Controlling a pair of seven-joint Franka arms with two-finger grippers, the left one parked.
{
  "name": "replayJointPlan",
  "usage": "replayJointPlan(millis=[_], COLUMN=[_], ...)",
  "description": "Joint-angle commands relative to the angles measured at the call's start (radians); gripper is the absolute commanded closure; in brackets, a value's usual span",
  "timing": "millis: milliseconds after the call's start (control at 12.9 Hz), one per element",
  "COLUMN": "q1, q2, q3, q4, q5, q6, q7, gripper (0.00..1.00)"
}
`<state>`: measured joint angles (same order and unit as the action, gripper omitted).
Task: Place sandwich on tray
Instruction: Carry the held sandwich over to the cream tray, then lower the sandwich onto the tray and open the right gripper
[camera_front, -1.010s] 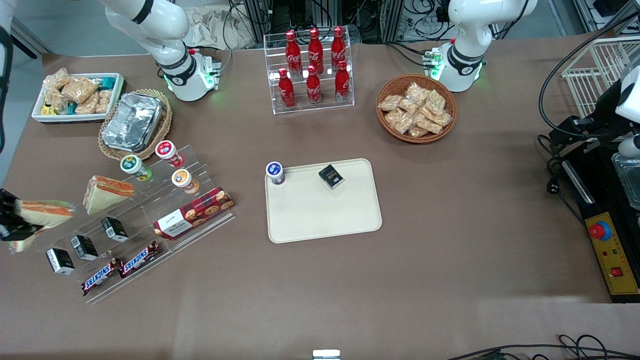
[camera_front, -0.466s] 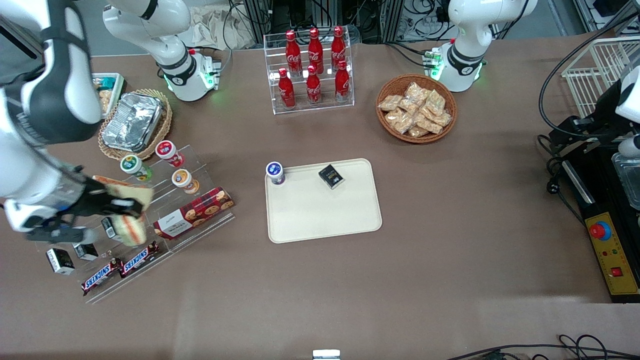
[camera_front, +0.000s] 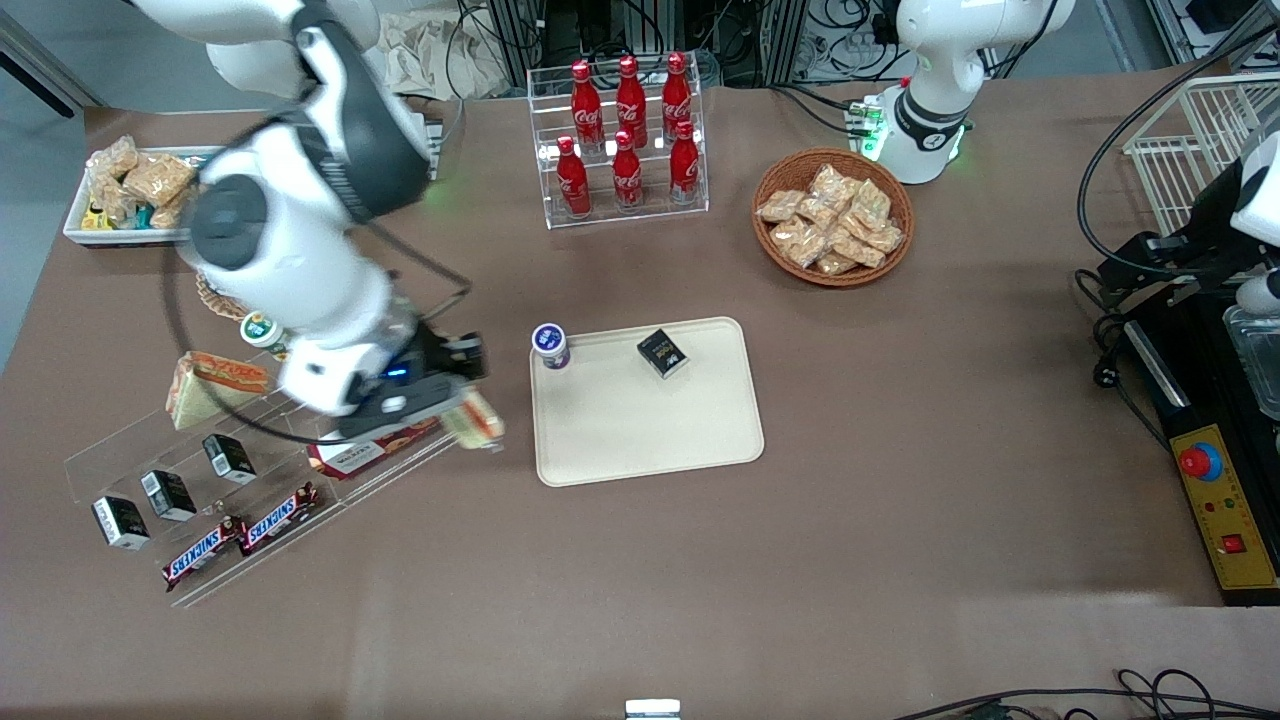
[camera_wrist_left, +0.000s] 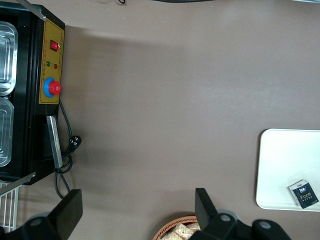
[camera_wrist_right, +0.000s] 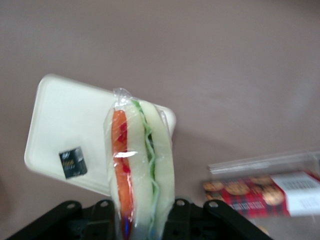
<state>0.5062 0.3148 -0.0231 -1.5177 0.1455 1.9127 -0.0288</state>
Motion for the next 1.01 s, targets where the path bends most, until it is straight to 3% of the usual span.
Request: replayJointPlan(millis=[0,311,932], q1=[0.081,0.145,0.248], q2=[0.110,0.251,0.473], q3=[-0.018,-0.017,-0.020], q4=[0.013,0.013,0.011], q5=[0.014,0.016,-0.069], q6=[0.089,0.285,0.618], q7=[-0.222,-0.440,-0.545], gripper=[0.95,0.95,0.93])
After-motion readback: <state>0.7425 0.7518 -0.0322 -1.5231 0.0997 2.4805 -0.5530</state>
